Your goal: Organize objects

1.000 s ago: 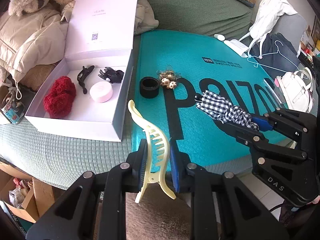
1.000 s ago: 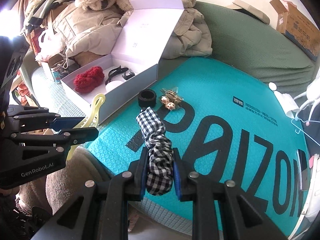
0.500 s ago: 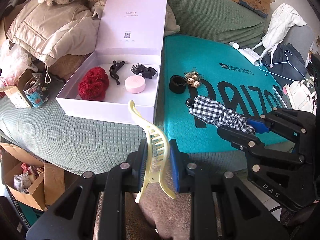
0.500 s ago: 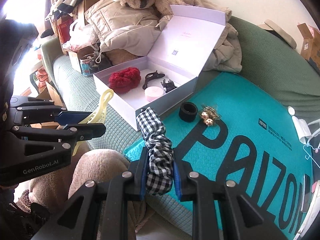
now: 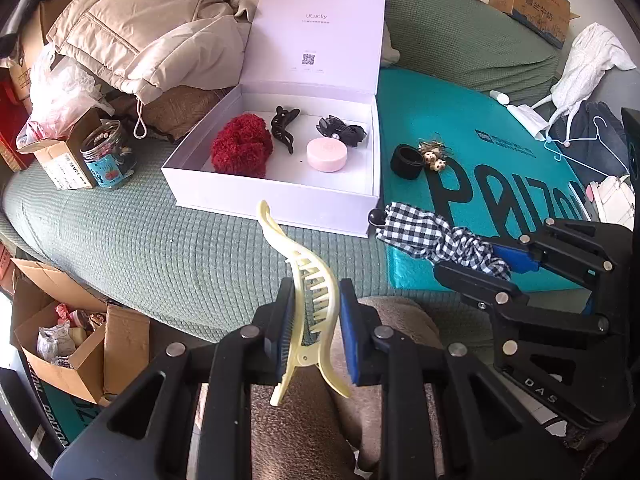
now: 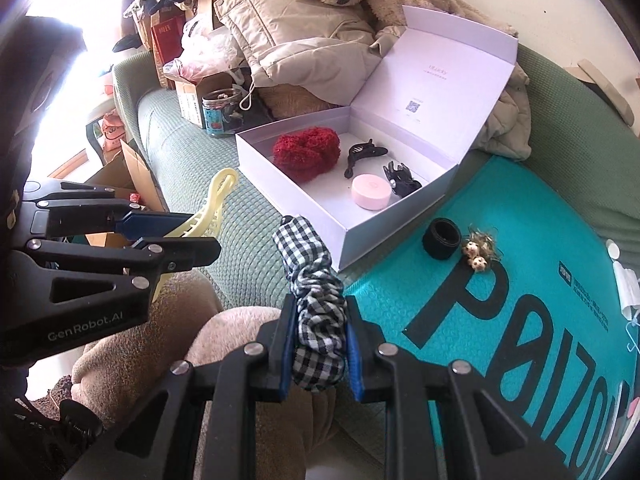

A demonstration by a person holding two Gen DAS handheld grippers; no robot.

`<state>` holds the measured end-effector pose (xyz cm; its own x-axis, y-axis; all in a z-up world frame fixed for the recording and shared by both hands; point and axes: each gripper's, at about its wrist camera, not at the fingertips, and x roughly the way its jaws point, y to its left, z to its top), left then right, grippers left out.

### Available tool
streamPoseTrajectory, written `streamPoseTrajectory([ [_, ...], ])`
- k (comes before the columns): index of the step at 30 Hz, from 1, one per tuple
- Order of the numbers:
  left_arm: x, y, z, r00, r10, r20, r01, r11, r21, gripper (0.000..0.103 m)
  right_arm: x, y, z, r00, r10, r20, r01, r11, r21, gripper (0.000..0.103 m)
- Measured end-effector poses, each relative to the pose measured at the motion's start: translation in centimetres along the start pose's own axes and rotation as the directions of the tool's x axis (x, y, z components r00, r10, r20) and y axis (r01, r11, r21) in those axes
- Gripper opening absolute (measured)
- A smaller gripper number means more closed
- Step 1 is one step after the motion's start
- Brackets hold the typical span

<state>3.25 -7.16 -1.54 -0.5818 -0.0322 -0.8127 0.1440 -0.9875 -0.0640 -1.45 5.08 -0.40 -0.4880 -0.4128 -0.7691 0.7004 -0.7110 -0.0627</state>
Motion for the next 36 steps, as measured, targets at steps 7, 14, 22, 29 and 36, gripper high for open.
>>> streamPoseTrajectory([
  [7,0.3,1.1,2.1,1.0,-0.008,0.007,0.008,1.0,0.007,0.02,1.0,-0.1,1.9,1.0,0.001,0.003,-0.001,1.0,-0.013,0.021],
  [14,1.6,2.0,4.7,1.0,-0.024,0.005,0.023,1.0,0.01,0.02,2.2,-1.2,4.1,1.0,-0.005,0.009,0.005,1.0,-0.004,0.021],
  [22,4.2,3.4,7.8,1.0,-0.016,0.004,0.016,1.0,0.016,0.02,4.6,-2.3,6.1,1.0,-0.003,0.004,0.003,1.0,0.01,0.021],
  [29,6.3,3.7,10.1,1.0,-0.021,0.004,0.021,0.999,0.039,0.02,6.5,-3.5,7.8,1.0,-0.007,0.006,0.007,1.0,0.026,0.021],
  [36,7.8,3.5,12.0,1.0,-0.029,0.01,0.029,0.998,0.057,0.02,8.1,-4.5,9.1,1.0,-0.015,0.007,0.015,1.0,0.014,0.021],
])
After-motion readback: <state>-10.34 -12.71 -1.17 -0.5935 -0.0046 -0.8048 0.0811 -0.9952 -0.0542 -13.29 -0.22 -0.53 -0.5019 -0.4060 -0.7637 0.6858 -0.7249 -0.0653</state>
